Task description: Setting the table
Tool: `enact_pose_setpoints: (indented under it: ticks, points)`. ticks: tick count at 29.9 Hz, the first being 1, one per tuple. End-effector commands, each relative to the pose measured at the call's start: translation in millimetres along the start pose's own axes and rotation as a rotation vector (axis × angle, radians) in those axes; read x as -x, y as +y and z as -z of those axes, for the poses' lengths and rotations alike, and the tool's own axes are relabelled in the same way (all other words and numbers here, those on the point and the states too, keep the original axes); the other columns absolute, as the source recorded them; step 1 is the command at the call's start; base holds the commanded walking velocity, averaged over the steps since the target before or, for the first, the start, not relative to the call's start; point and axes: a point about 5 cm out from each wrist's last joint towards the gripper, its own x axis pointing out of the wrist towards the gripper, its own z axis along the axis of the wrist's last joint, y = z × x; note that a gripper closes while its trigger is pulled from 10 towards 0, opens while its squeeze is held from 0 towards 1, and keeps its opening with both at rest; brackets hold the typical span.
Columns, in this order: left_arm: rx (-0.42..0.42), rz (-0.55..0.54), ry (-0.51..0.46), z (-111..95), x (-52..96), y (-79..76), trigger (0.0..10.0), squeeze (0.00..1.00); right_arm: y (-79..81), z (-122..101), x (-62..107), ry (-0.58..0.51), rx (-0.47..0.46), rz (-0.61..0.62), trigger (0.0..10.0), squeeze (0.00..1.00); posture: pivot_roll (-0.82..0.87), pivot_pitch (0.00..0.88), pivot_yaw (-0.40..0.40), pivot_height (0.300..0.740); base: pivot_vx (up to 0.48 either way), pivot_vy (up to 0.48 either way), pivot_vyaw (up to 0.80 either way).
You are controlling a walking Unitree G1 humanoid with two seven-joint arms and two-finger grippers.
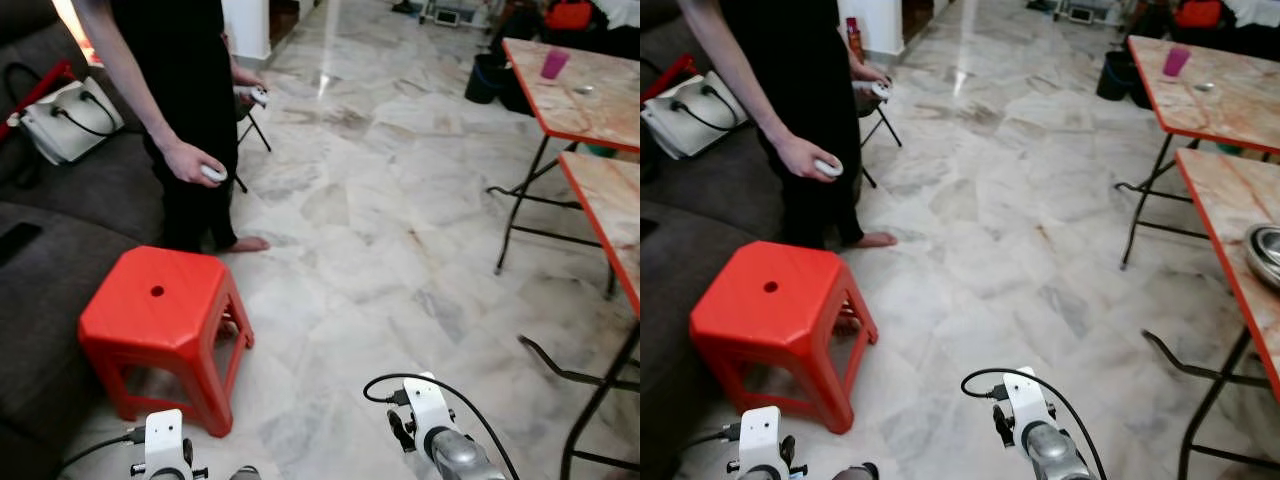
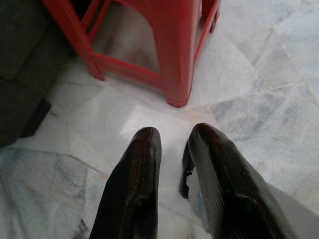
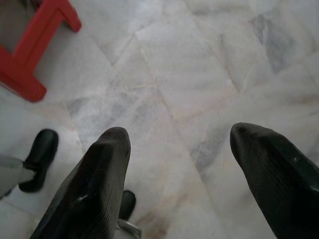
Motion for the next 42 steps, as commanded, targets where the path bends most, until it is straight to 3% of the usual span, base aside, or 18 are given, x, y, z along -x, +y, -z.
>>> enact_pose_setpoints:
  ticks: [1,17,25,33,42]
  points:
    - [0.016,0.007,0.005,2.5,1.0,-3.1,10.0,0.00,-3.4,5.5,1.2,0.015,-0.025,0.016,10.0,0.00,0.10,0.076,-0.099,0.740,0.000,0.000,0.00]
    - [-0.002,0.036,0.022,1.5,-0.3,-4.4,10.0,0.00,-9.9,6.8,1.9,0.019,-0.068,0.060,10.0,0.00,0.07,0.057,-0.069,0.740,0.000,0.000,0.00]
    - [-0.064,0.109,0.012,-12.1,-5.5,-18.6,10.0,0.00,-27.0,17.8,6.6,0.033,-0.134,0.133,10.0,0.00,0.01,0.041,-0.032,0.740,0.000,0.000,0.00]
    - [-0.129,0.190,0.001,-19.4,-6.7,-36.4,10.0,0.00,-31.6,26.0,9.4,0.043,-0.179,0.162,10.0,0.00,-0.04,0.020,-0.005,0.740,0.000,0.000,0.00]
    - [-0.142,0.203,0.009,-16.9,-5.8,-38.1,10.0,0.00,-37.6,22.9,10.1,0.015,-0.223,0.196,10.0,0.00,-0.07,0.000,0.012,0.740,0.000,0.000,0.00]
